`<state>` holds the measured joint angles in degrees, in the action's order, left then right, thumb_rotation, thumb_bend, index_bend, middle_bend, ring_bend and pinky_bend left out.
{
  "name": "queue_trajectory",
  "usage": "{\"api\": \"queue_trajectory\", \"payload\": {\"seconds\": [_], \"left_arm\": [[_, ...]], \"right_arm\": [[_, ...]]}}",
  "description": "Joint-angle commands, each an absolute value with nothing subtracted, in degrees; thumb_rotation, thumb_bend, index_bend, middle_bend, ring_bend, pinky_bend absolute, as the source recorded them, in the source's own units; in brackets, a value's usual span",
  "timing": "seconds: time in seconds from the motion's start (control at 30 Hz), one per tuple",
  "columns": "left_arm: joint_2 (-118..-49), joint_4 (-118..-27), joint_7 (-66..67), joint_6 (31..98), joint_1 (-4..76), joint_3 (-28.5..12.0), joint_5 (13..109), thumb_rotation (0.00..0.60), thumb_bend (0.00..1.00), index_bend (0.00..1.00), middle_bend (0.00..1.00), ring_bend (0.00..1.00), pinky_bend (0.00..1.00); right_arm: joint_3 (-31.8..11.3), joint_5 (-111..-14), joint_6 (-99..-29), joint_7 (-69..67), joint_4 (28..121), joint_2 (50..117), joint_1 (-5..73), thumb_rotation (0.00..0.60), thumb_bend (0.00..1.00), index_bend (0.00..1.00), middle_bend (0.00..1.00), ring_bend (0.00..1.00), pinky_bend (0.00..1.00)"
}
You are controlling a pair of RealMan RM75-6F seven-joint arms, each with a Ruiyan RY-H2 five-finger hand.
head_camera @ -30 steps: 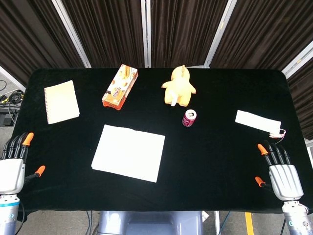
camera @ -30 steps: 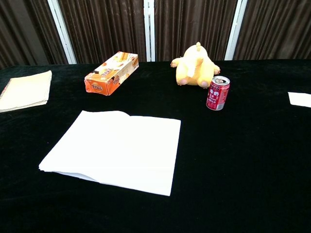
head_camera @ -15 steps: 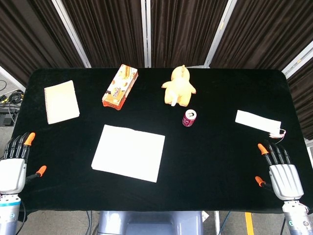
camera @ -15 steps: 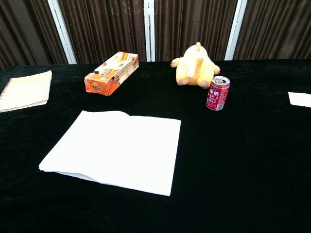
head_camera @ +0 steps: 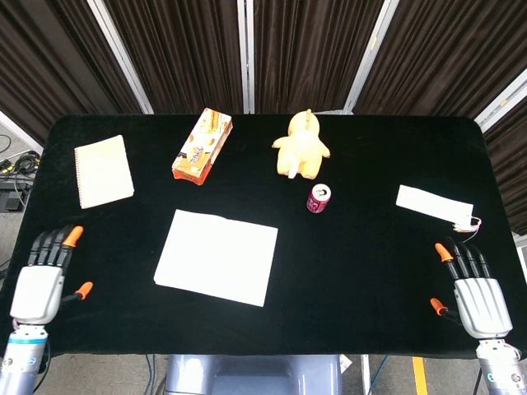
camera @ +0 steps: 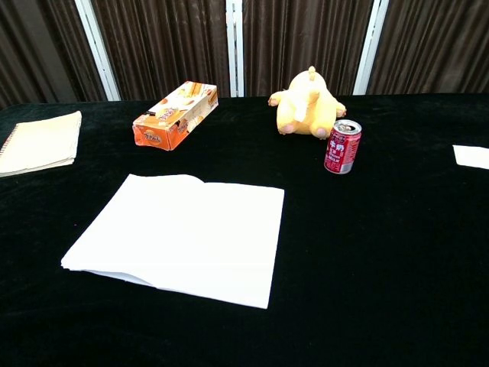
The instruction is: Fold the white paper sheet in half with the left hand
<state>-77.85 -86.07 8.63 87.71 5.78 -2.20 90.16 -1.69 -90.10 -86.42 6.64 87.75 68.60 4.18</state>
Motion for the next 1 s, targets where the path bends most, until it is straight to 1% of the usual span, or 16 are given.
{"api": "queue_trajectory", "payload": {"seconds": [0.03, 0.13, 0.17, 0.4, 0.57, 1.0], "left_arm": [[-78.8, -86.6, 11.6, 85.3, 7.3, -1.5, 90.9, 0.600, 0.24, 0.00, 0.00, 0.00, 0.00], [-80.1, -87.1, 15.6, 83.3, 8.7, -1.2, 91.6, 0.600, 0.35, 0.00, 0.00, 0.00, 0.00], [-80.5, -87.2, 16.8, 82.6, 9.1, -1.2, 91.7, 0.600, 0.36, 0.00, 0.00, 0.00, 0.00], [-84.2, -87.2, 24.4, 77.0, 11.9, -1.5, 89.4, 0.600, 0.35, 0.00, 0.00, 0.00, 0.00], [-87.3, -86.4, 28.6, 73.4, 13.3, -2.2, 86.0, 0.600, 0.27, 0.00, 0.00, 0.00, 0.00], [-94.2, -81.9, 34.2, 70.0, 16.2, -3.6, 82.3, 0.600, 0.29, 0.00, 0.00, 0.00, 0.00]], "right_arm": [[-1.7, -90.1, -86.3, 6.6, 87.9, 68.6, 4.2, 0.600, 0.06, 0.00, 0.00, 0.00, 0.00], [-1.6, -90.4, -86.4, 6.4, 87.9, 68.7, 4.3, 0.600, 0.06, 0.00, 0.00, 0.00, 0.00], [-1.6, -90.5, -86.3, 6.4, 87.8, 68.7, 4.4, 0.600, 0.06, 0.00, 0.00, 0.00, 0.00], [-1.6, -90.5, -86.0, 5.6, 88.1, 68.5, 4.5, 0.600, 0.06, 0.00, 0.00, 0.00, 0.00], [-1.6, -90.7, -86.1, 5.1, 88.4, 68.3, 4.5, 0.600, 0.06, 0.00, 0.00, 0.00, 0.00], [-1.5, -91.0, -86.4, 4.3, 89.1, 67.8, 4.4, 0.600, 0.06, 0.00, 0.00, 0.00, 0.00]]}}
